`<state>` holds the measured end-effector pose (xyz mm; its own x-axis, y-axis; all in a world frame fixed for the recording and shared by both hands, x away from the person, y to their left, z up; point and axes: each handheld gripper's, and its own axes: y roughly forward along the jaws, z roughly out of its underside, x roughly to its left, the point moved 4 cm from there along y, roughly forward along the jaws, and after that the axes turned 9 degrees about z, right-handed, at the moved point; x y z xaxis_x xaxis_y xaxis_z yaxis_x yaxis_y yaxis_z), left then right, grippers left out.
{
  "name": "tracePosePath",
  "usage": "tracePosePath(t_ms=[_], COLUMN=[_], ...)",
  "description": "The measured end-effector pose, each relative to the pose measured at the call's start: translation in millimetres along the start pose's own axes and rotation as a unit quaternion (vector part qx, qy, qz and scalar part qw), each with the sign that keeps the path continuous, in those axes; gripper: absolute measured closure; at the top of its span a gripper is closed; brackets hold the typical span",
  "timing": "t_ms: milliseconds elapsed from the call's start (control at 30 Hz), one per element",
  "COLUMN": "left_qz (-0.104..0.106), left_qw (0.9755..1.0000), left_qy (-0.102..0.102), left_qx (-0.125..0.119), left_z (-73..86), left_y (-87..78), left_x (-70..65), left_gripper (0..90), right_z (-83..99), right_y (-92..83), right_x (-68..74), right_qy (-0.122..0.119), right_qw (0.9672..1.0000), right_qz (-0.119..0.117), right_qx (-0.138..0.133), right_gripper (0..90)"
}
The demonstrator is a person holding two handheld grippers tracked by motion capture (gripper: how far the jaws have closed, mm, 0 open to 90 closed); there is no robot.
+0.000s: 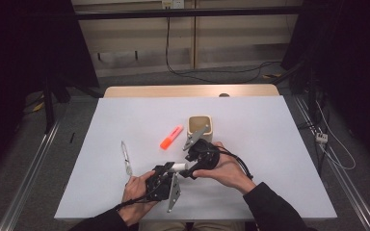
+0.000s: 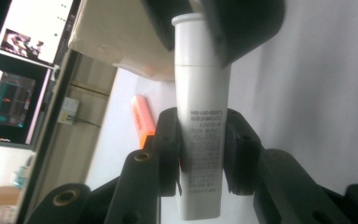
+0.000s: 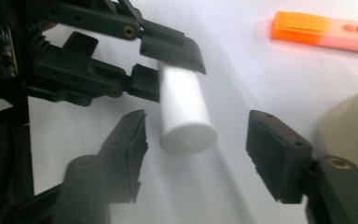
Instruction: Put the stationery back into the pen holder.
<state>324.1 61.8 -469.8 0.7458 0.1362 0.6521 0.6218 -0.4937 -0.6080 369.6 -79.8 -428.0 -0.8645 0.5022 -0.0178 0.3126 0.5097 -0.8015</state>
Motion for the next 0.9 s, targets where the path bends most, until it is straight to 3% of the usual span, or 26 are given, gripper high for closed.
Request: tracePosePath(t_ms=[67,233,267,467,667,700,733,900], left_qz=[0.008,0.024,0.027,0.052,0.074,0.078,0.081,0.093], left_qw=[0.9996,0.9973,0.9960,0.9890,0.9755,0.9720,0.9701,0.9558], left_qy=[-0.025,-0.066,-0.082,-0.130,-0.196,-0.210,-0.217,-0.260], left_qx=[-0.006,-0.020,-0.025,-0.048,-0.067,-0.072,-0.074,-0.100], left_z=[1.2,2.6,2.8,4.4,8.3,8.5,9.1,10.3], left_y=[-0.7,-2.7,-2.9,-6.1,-8.1,-8.2,-9.0,-12.9], left_x=[1.7,5.8,5.8,12.7,19.0,19.7,21.3,26.7], left_gripper=[70.4,70.5,70.5,70.5,70.5,70.6,70.6,70.6], right_z=[3.7,11.8,13.4,22.6,29.7,31.6,33.5,46.3], right_y=[-1.5,-6.3,-7.4,-11.2,-17.1,-18.2,-18.9,-20.5], right_x=[-0.3,-4.2,-4.9,-10.0,-14.2,-15.1,-16.0,-18.7], right_qy=[-0.002,0.011,0.015,0.043,0.071,0.075,0.080,0.098], right_qw=[0.9998,0.9991,0.9989,0.9970,0.9920,0.9904,0.9891,0.9836], right_qz=[0.012,0.024,0.025,0.044,0.073,0.079,0.082,0.115], right_qx=[-0.012,-0.034,-0.037,-0.048,-0.074,-0.085,-0.093,-0.098], right_gripper=[30.8,22.5,20.4,14.6,10.9,10.5,9.9,7.8])
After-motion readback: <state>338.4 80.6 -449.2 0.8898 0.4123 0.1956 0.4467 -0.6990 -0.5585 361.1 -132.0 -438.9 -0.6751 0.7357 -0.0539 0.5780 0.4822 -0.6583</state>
